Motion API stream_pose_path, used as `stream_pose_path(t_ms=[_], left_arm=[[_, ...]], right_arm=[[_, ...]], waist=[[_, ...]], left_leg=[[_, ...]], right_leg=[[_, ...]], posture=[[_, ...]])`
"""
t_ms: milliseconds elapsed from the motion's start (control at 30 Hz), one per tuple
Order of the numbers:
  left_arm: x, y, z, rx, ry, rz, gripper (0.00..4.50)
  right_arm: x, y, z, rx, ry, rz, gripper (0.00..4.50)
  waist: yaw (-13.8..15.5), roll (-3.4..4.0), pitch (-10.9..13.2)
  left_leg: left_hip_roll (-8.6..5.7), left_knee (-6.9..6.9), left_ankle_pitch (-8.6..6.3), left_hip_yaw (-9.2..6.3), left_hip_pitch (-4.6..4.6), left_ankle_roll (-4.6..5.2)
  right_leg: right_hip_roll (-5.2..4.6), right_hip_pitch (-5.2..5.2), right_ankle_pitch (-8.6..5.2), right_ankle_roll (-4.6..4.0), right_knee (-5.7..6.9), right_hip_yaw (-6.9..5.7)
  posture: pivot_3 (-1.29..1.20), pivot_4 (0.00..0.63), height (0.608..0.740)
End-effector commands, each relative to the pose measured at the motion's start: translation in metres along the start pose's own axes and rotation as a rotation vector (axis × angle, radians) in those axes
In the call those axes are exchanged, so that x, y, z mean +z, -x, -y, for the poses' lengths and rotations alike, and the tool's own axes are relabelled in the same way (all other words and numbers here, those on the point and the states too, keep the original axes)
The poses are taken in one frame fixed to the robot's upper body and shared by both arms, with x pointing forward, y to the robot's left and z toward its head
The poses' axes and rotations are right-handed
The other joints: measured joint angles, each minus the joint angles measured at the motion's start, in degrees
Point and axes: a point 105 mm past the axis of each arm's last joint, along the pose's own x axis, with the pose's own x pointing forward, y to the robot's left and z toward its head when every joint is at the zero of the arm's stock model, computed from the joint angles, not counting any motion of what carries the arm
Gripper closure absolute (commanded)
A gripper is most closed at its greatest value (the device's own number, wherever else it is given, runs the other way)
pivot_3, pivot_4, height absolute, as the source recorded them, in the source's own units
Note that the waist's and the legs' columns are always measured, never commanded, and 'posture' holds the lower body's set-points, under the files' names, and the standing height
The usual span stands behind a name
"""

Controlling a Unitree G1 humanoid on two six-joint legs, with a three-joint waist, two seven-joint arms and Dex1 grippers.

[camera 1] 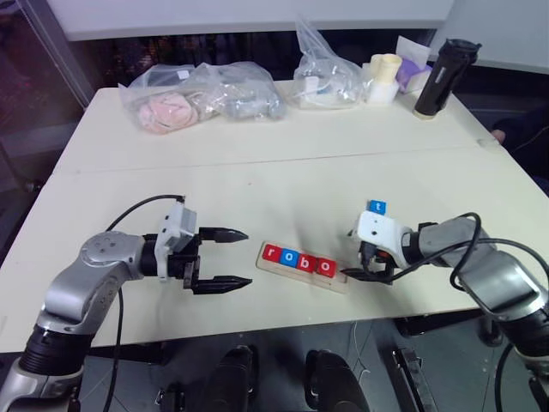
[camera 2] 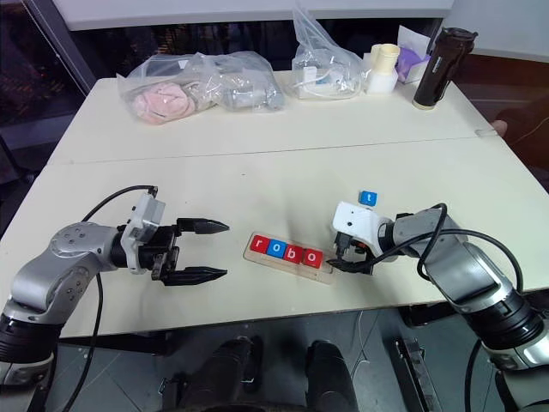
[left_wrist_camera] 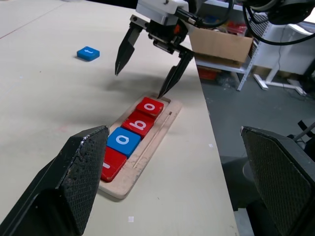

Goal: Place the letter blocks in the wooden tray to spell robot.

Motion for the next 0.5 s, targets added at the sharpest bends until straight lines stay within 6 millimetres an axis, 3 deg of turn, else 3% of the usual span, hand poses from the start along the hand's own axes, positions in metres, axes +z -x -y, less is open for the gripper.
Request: stream_pose_path(t_ms=[33,500], left_arm=[[0.007,0.000,0.003,-0.010,-0.032,0.010,0.00],[0.006,0.000,0.004,-0.002,-0.029,0.009,0.00]], right_arm=[[0.006,0.000,0.003,-0.017,0.031,0.012,0.04],[0.022,-0.011,0.000,0.003,0.066,0.053,0.04]], waist=[[0.00,0.00,0.00],[0.03,0.00,0.00]], left_leg=[[0.00,0.00,0.00,0.00,0.00,0.00],[0.00,0.01,0.00,0.00,0.00,0.00]], right_leg=[[0.00,0.00,0.00,0.00,0.00,0.00],[0.02,-0.01,0.00,0.00,0.02,0.00]], posture=[[0.00,0.150,0.725],[0.00,0.150,0.725]])
